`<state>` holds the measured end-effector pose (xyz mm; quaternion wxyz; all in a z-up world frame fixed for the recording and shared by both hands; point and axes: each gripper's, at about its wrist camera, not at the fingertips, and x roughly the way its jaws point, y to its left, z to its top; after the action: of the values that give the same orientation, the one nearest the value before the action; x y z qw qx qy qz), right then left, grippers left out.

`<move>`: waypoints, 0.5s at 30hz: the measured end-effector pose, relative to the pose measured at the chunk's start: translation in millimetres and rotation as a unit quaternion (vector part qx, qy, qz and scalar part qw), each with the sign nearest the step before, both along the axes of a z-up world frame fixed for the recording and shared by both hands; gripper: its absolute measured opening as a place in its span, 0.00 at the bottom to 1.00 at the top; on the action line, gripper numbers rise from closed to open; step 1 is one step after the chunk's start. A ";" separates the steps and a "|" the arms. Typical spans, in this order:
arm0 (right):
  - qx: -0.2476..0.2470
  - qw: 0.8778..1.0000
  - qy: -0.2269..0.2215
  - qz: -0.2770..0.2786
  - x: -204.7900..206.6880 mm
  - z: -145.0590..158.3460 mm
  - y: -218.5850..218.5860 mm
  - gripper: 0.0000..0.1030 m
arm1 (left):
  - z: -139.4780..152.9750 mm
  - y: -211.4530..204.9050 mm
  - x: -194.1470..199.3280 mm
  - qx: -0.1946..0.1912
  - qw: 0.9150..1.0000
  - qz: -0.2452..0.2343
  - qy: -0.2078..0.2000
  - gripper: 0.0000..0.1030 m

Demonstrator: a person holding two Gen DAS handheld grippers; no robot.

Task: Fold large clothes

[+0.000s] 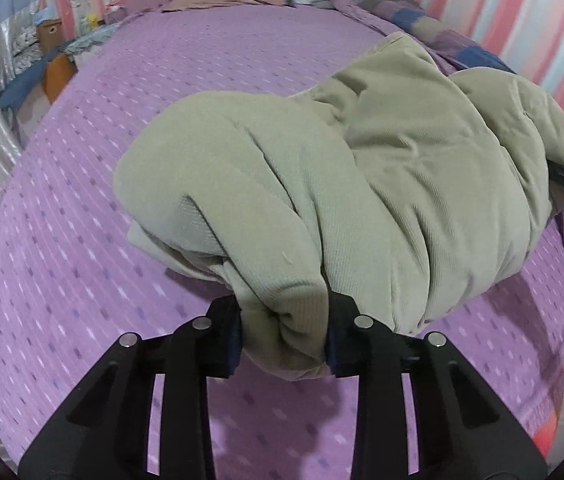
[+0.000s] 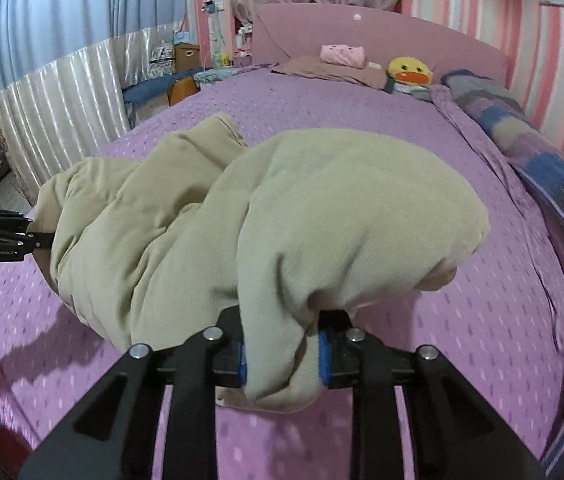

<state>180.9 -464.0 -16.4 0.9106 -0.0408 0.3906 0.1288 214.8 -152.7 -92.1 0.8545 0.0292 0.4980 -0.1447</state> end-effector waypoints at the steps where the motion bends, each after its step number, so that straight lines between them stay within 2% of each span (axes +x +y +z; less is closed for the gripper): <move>1: -0.006 1.000 0.008 -0.006 -19.8 -7.2 -7.0 0.24 | -3.9 -6.3 -11.9 0.002 1.000 -0.006 0.002 0.29; 3: -0.008 0.999 0.032 -0.017 -32.3 -23.4 -19.4 0.24 | -22.5 -19.7 -31.5 0.025 1.000 -0.015 0.005 0.29; 4: -0.012 0.998 0.051 -0.026 -40.2 -43.0 -25.4 0.24 | -29.9 -21.2 -31.8 0.027 1.000 -0.012 0.009 0.29; 7: -0.048 0.994 0.082 -0.049 -47.3 -87.3 -31.9 0.27 | -52.0 -13.8 -28.6 0.018 0.999 0.012 0.025 0.31; 9: -0.036 0.992 0.097 -0.066 -46.2 -101.8 -39.0 0.31 | -65.1 4.6 -29.6 0.003 0.999 0.023 0.038 0.35; 12: -0.033 0.992 0.093 -0.080 -47.8 -105.0 -44.0 0.42 | -73.1 10.6 -28.2 0.005 0.999 0.031 0.043 0.49; 13: -0.036 0.991 0.098 -0.083 -47.6 -104.5 -44.2 0.46 | -73.5 11.0 -29.9 0.014 0.999 0.034 0.039 0.59; 14: -0.039 0.990 0.101 -0.086 -49.0 -102.0 -44.9 0.51 | -74.4 10.7 -31.8 0.022 0.998 0.038 0.034 0.73; 15: -0.041 0.990 0.106 -0.088 -49.2 -100.4 -45.8 0.54 | -72.2 12.5 -34.6 0.031 0.998 0.044 0.027 0.79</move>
<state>131.8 -509.8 -116.8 0.8692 -0.0299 0.4922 0.0358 180.2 -140.1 -164.2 0.8450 0.0301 0.5260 -0.0920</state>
